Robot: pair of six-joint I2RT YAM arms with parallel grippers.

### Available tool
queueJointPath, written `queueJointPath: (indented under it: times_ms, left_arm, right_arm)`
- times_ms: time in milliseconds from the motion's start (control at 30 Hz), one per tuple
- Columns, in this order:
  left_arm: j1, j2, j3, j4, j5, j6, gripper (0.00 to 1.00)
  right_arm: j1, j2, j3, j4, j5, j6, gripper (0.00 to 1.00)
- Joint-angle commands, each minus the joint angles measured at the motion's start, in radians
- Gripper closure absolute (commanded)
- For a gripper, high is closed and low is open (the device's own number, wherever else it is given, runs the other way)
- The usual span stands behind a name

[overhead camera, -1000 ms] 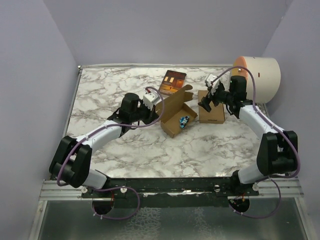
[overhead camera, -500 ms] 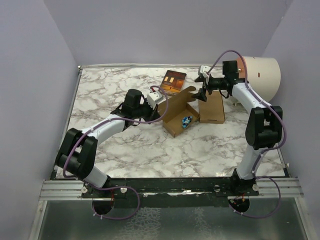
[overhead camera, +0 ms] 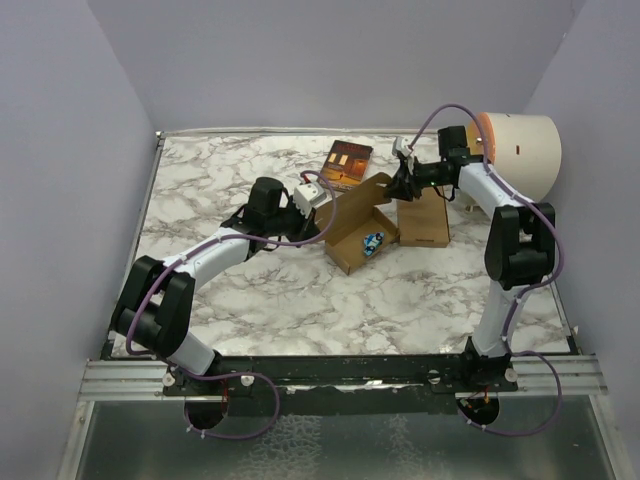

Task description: Fold the paper box

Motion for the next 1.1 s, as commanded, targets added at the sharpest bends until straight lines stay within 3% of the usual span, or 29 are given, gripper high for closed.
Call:
queueJointPath:
  times_ms: [0, 300, 800, 1067]
  left_arm:
    - [0.004, 0.0, 0.023, -0.012, 0.014, -0.019, 1.0]
    - [0.006, -0.031, -0.001, 0.082, -0.122, -0.227, 1.0]
    - [-0.002, -0.046, 0.015, 0.105, -0.365, -0.548, 1.0]
    - [-0.045, -0.022, 0.058, 0.062, -0.518, -0.649, 1.0]
  right_arm:
    - [-0.005, -0.018, -0.006, 0.011, -0.032, 0.024, 0.82]
    - [0.018, -0.151, -0.204, 0.238, 0.045, 0.147, 0.98]
    - [0.129, -0.264, -0.363, 0.472, 0.269, 0.39, 0.99]
    - [0.181, -0.301, -0.425, 0.598, 0.389, 0.536, 0.99]
